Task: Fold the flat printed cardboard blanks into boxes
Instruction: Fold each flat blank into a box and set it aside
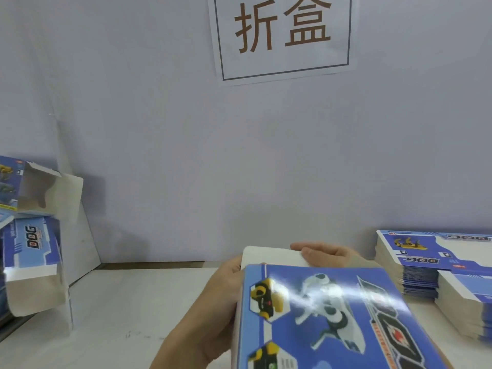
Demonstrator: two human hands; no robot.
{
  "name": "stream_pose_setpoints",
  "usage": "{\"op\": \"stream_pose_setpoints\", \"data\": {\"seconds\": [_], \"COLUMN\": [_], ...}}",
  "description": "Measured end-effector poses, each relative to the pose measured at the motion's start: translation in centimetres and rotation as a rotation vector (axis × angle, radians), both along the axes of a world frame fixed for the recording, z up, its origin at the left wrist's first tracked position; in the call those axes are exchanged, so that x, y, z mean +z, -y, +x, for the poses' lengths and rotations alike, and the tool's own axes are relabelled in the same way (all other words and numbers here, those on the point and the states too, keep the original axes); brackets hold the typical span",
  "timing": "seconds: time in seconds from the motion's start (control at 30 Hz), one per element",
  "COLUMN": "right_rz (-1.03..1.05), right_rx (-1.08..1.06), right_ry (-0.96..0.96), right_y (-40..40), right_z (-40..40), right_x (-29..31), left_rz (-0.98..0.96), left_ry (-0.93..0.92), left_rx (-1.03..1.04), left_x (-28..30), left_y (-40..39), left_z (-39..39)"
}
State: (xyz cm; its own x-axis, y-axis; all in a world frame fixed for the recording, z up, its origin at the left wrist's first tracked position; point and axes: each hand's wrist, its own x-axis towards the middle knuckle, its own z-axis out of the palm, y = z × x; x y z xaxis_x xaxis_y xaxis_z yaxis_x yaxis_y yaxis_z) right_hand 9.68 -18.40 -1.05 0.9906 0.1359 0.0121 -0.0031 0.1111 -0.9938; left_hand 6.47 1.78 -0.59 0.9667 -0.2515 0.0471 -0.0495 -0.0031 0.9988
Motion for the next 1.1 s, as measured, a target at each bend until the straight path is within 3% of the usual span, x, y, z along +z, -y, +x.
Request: {"op": "stream_pose_setpoints", "data": {"seconds": [0.23, 0.4, 0.8, 1.0, 1.1], "right_rz": [-0.182, -0.165, 0.03, -0.041, 0.046], "right_rx": [-0.005, 0.044, 0.101, 0.139, 0.222], "right_ry": [0.007, -0.005, 0.062, 0.099, 0.054], "right_y": [-1.6, -1.9, -1.6, -1.4, -1.2], "right_z": [-0.5, -0.8, -0.4, 0.2, 0.1], "right_x": [-1.2, -1.1, -1.6, -1.8, -1.5], "left_rz": [-0.12, -0.112, -0.148, -0.158, -0.154], "left_ry": [-0.135, -0.129, -0.032, -0.027, -0.011], "left_rx": [0.175, 0.262, 0.267, 0.258, 0.276], "left_x": [-0.5, -0.9, -0.6, -0.9, -0.6], "left_y": [-0.4, -0.3, -0.1, 0.0, 0.0], "left_z": [0.2, 0.5, 0.3, 0.6, 0.6]}}
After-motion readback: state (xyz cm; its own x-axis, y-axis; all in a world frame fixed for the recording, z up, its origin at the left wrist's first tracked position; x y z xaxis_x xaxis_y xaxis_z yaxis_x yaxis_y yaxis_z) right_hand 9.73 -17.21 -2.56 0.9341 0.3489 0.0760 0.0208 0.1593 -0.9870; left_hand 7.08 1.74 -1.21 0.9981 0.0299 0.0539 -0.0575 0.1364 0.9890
